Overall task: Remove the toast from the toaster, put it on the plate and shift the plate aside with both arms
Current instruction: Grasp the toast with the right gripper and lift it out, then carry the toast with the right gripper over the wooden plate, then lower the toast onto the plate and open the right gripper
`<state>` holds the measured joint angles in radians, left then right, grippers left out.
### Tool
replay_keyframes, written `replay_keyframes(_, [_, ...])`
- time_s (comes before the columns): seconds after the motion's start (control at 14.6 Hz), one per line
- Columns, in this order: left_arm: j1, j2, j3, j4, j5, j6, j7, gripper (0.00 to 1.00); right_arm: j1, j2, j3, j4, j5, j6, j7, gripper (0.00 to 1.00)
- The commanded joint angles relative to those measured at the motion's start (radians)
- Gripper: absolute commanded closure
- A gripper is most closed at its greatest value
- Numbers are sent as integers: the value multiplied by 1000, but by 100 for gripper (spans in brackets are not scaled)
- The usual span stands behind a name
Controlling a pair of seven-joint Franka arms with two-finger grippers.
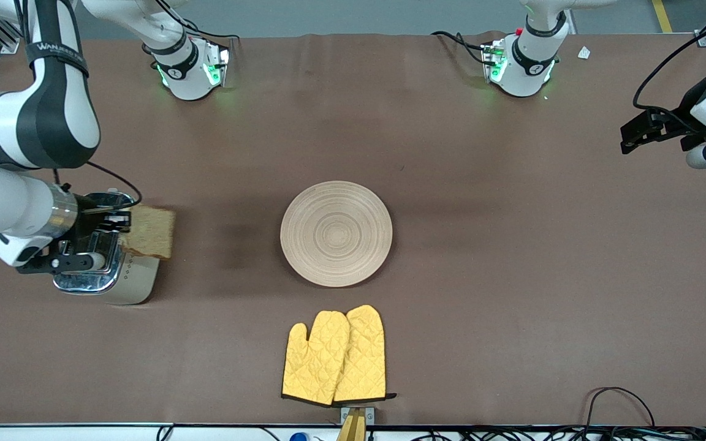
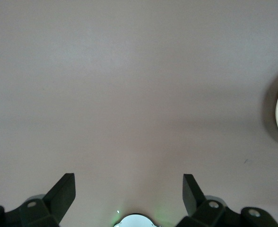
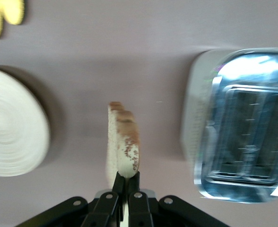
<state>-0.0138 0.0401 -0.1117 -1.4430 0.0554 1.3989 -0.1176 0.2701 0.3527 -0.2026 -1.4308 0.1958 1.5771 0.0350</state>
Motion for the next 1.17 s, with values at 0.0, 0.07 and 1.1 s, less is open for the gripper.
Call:
replay_keyframes(0.0, [-3, 3, 1, 19, 12, -21, 9, 0, 35, 8, -1, -17, 138, -14, 60, 95])
replay_keyframes(0.07, [-3, 3, 1, 19, 12, -21, 7, 0, 65, 21, -3, -26, 181, -5, 68, 95])
replay_keyframes(1.1, [-3, 3, 1, 19, 11, -23, 9, 0, 365, 179, -1, -352, 1061, 547, 28, 94])
